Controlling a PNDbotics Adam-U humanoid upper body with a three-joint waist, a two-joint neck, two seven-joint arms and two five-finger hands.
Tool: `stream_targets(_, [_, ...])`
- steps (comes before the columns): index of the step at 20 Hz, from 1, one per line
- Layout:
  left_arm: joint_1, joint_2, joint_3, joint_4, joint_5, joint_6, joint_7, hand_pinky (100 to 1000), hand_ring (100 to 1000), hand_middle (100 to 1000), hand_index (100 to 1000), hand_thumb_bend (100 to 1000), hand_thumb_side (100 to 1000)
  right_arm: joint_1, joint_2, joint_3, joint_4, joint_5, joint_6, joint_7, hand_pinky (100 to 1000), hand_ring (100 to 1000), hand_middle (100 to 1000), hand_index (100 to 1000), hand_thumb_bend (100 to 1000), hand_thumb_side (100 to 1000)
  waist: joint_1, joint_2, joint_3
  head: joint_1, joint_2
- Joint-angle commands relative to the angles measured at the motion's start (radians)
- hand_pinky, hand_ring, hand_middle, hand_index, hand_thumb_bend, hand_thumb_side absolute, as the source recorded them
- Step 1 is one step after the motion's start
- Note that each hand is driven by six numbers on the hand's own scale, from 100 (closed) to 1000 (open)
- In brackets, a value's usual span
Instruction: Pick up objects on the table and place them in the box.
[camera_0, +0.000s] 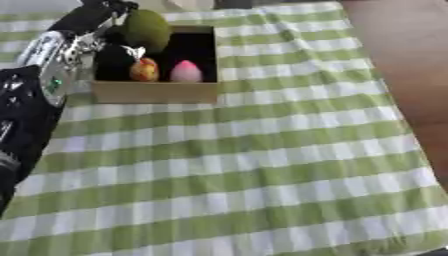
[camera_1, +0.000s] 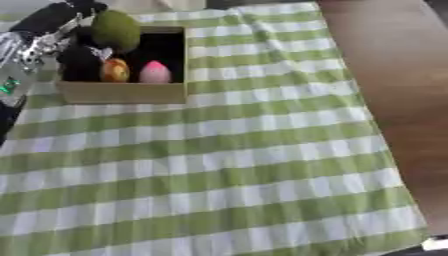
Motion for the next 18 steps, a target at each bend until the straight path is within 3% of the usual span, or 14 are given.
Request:
stream_targets(1, [-0.018,0.026,0.006,-0.037,0.014,0.008,-0.002,888,907,854,976,196,552,-0.006,-0.02,-0.01,-0.007,-0.006,0.003,-0.001,1000,953,615,947,100,528,-0.01,-0.022,0.002,0.0,0.004])
stream_targets(4, [-0.015,0.039,-0.003,-0.076,0.057,-0.003,-0.026,885,905,852,976,154,565,0.0,-0.021,-0.011,-0.007,-0.005,0.006,-0.002,1000,954,615,947,100,528,-0.007,-0.027,0.005,-0.004,0.009])
stream_targets(6, [-0.014,0.05,-0.014,-0.105,0.084,-0.004,-0.054,893,914,864,987,214,590,0.002,-0.021,-0.012,-0.006,-0.005,0.009,-0.002,1000,954,615,947,100,528,-0.004,-0.031,0.008,-0.005,0.012])
stream_targets(7, [-0.014,0.053,-0.019,-0.117,0.093,-0.003,-0.067,897,919,866,993,288,650,0.003,-0.02,-0.012,-0.006,-0.005,0.01,-0.002,1000,954,615,947,100,528,-0.004,-0.032,0.008,-0.005,0.012])
stream_targets(12, [-0.009,0.063,-0.028,-0.171,0.138,-0.001,-0.109,894,920,863,990,316,728,0.006,-0.018,-0.012,-0.006,-0.004,0.015,0.001,1000,954,615,948,100,528,-0.002,-0.036,0.009,-0.006,0.014])
stream_targets(14, [-0.008,0.069,-0.029,-0.194,0.162,0.002,-0.121,894,920,861,987,301,722,0.007,-0.019,-0.013,-0.005,-0.003,0.016,0.002,1000,954,615,948,100,528,-0.002,-0.037,0.01,-0.007,0.015])
stream_targets(15, [-0.007,0.072,-0.032,-0.205,0.172,0.003,-0.13,911,950,883,1000,381,688,0.008,-0.019,-0.013,-0.005,-0.003,0.016,0.002,1000,954,615,948,100,528,-0.001,-0.038,0.011,-0.008,0.016])
stream_targets(16, [-0.006,0.074,-0.038,-0.213,0.176,0.0,-0.148,918,963,882,997,389,639,0.008,-0.019,-0.013,-0.004,-0.003,0.017,0.002,1000,954,615,948,100,527,-0.001,-0.038,0.011,-0.008,0.017])
stream_targets(17, [-0.006,0.074,-0.04,-0.217,0.177,-0.003,-0.167,913,958,862,987,372,595,0.007,-0.018,-0.013,-0.004,-0.004,0.018,0.002,1000,955,615,948,100,527,-0.001,-0.039,0.012,-0.007,0.017])
stream_targets(18, [-0.006,0.073,-0.038,-0.221,0.185,-0.004,-0.181,892,933,827,976,284,587,0.006,-0.016,-0.011,-0.004,-0.005,0.019,0.003,1000,955,615,948,100,527,-0.001,-0.039,0.012,-0.007,0.017])
